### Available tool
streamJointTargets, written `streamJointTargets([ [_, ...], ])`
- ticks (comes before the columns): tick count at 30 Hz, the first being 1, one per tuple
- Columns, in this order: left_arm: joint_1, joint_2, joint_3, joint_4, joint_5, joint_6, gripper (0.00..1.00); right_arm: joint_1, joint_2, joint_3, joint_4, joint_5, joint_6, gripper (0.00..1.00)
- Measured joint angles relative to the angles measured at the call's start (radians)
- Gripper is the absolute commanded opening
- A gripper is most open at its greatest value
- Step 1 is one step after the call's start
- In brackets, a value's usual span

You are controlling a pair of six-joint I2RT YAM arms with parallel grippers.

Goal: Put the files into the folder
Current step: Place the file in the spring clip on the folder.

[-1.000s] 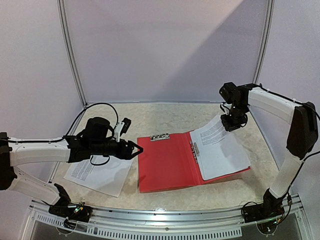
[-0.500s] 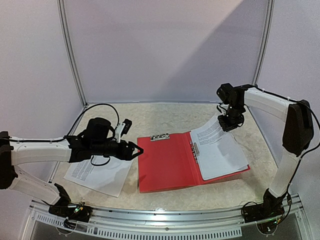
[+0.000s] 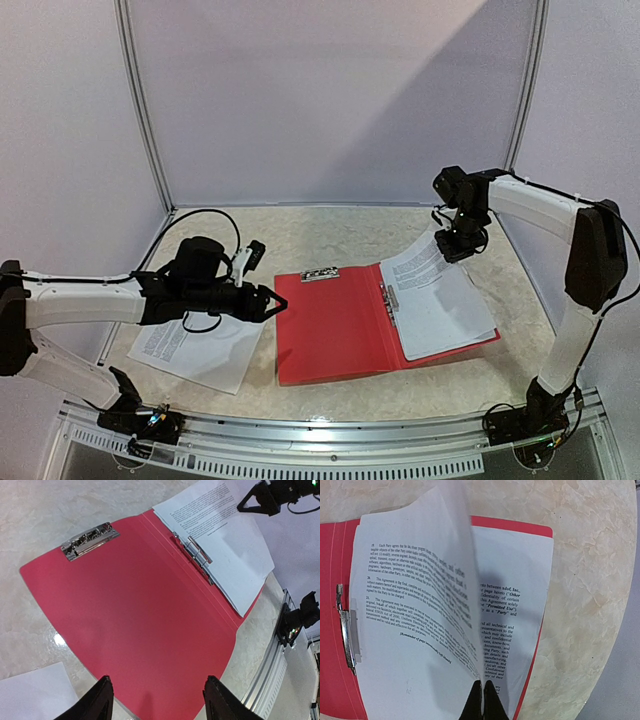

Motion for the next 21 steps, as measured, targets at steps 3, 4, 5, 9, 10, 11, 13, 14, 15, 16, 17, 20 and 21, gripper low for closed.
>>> streamJointTargets([
  [3, 0.0, 0.002, 0.0, 0.0, 0.0, 0.0, 0.62, 0.0, 0.0, 0.0, 0.002, 0.0, -0.005, 0.0],
  [4, 0.0, 0.003, 0.0, 0.0, 0.0, 0.0, 0.62, 0.0, 0.0, 0.0, 0.003, 0.0, -0.006, 0.0],
  [5, 0.0, 0.003, 0.0, 0.0, 0.0, 0.0, 0.62, 0.0, 0.0, 0.0, 0.003, 0.0, -0.008, 0.0],
  [9, 0.0, 0.003, 0.0, 0.0, 0.002, 0.0, 0.62, 0.002, 0.0, 0.0, 0.003, -0.002, -0.016, 0.0],
  [10, 0.0, 0.003, 0.0, 0.0, 0.003, 0.0, 0.62, 0.003, 0.0, -0.001, 0.003, -0.001, -0.017, 0.0],
  [11, 0.0, 0.003, 0.0, 0.0, 0.004, 0.0, 0.62, 0.004, 0.0, -0.002, 0.004, -0.001, -0.02, 0.0],
  [13, 0.0, 0.003, 0.0, 0.0, 0.005, 0.0, 0.62, 0.006, 0.0, -0.006, 0.005, -0.001, -0.023, 0.0],
  [14, 0.0, 0.003, 0.0, 0.0, 0.005, 0.0, 0.62, 0.007, 0.0, -0.009, 0.004, -0.002, -0.024, 0.0],
  [15, 0.0, 0.003, 0.0, 0.0, 0.006, 0.0, 0.62, 0.008, 0.0, -0.013, 0.005, -0.002, -0.027, 0.0],
  [16, 0.0, 0.003, 0.0, 0.0, 0.006, 0.0, 0.62, 0.008, 0.0, -0.016, 0.005, -0.002, -0.027, 0.0],
  [17, 0.0, 0.003, 0.0, 0.0, 0.007, 0.0, 0.62, 0.008, 0.0, -0.02, 0.006, -0.002, -0.029, 0.0],
  [20, 0.0, 0.004, 0.0, 0.0, 0.007, 0.0, 0.62, 0.008, 0.0, -0.03, 0.006, -0.007, -0.034, 0.0],
  [21, 0.0, 0.004, 0.0, 0.0, 0.007, 0.0, 0.62, 0.008, 0.0, -0.031, 0.006, -0.008, -0.034, 0.0],
])
